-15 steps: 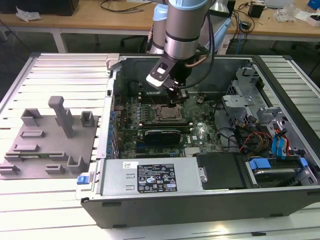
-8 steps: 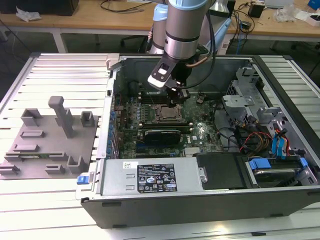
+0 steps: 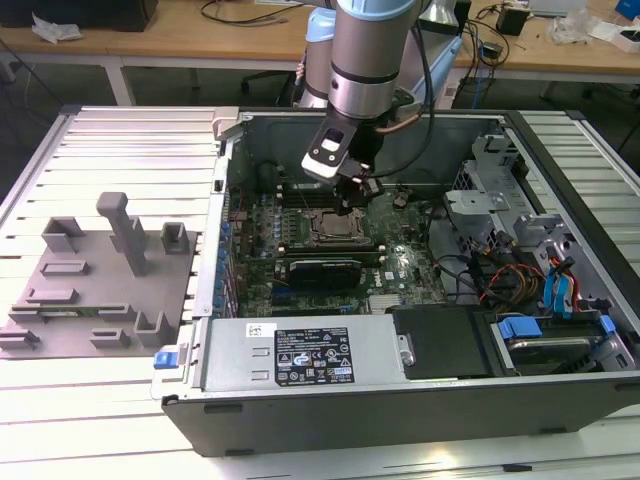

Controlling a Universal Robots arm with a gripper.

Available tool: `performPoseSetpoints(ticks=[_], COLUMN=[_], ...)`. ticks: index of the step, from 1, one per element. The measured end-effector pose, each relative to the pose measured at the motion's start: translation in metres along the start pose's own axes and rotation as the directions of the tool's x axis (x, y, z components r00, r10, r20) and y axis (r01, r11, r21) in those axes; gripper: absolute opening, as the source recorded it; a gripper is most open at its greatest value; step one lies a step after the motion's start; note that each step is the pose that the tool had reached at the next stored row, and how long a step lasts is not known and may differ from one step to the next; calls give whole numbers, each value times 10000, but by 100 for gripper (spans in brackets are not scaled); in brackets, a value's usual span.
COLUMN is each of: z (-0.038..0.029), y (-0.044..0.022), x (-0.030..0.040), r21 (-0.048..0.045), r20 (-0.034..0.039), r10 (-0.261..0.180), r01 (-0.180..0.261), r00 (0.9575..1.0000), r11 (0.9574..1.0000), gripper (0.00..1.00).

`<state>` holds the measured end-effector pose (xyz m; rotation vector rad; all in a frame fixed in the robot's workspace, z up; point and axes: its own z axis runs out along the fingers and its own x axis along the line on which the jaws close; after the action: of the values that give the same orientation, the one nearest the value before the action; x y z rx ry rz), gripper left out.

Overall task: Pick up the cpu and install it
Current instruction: 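Close the cpu cover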

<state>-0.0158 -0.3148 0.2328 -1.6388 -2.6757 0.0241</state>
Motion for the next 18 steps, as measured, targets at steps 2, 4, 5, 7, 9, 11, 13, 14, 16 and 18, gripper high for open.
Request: performPoseSetpoints(ticks=[2, 4, 5, 7, 9, 11, 13, 14, 16, 18], z=[0, 0, 0, 0, 0, 0, 1, 2, 4, 7], y=[0, 0, 0, 0, 0, 0, 0, 0, 0, 0], x=[0, 0, 0, 0, 0, 0, 0, 0, 0, 0], r21=[-2, -4, -4, -5, -5, -5, -6, -5, -6, -6], r20=[6, 14, 18, 23, 24, 29, 39, 42, 54, 64], r10=[-372, -921, -1187, -1481, -1535, -1809, -2417, -2602, -3345, -3944], r01=[372, 921, 1187, 1481, 1535, 1809, 2417, 2602, 3345, 3944], r00=[9993, 9957, 9929, 9890, 9881, 9835, 9703, 9655, 9424, 9189], r11=[9993, 9957, 9929, 9890, 9881, 9835, 9703, 9655, 9424, 9189], gripper=[11, 11, 11, 11, 11, 11, 11, 11, 11, 11])
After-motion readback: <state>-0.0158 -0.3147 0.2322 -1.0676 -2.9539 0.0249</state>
